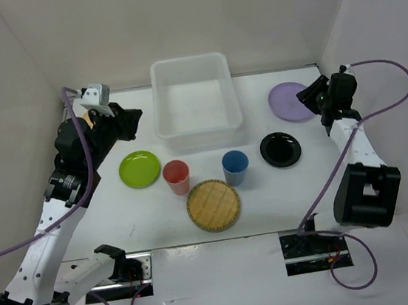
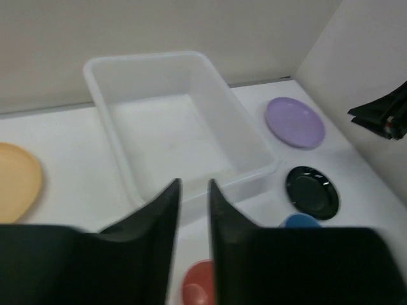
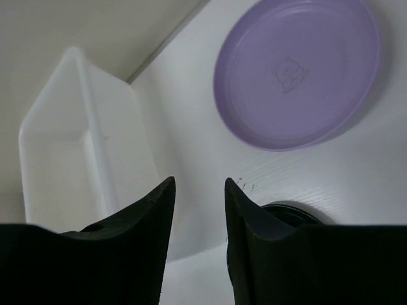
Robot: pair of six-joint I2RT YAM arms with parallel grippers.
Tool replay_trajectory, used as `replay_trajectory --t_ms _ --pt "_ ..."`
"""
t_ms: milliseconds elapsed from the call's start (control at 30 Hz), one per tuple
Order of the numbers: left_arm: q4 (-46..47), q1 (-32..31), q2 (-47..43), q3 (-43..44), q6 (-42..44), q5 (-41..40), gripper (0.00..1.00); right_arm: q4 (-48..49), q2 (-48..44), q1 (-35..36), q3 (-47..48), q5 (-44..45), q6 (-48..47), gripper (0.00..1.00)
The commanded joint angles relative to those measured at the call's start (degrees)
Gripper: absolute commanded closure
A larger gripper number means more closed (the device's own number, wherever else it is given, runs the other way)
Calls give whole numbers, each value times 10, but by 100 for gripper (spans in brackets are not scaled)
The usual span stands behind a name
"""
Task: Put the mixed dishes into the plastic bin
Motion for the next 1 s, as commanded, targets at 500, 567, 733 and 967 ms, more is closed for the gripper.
replay_trajectory --t_ms 500,567,733,967 --pt "6 105 51 -8 -2 126 16 39 256 -15 97 137 89 42" --pt "13 114 51 -8 -7 126 16 39 276 -22 106 137 111 42" --pt "13 134 51 -3 -25 142 12 39 312 -28 113 146 137 42" --pt "13 145 51 -9 -30 142 9 46 356 -39 124 134 161 42"
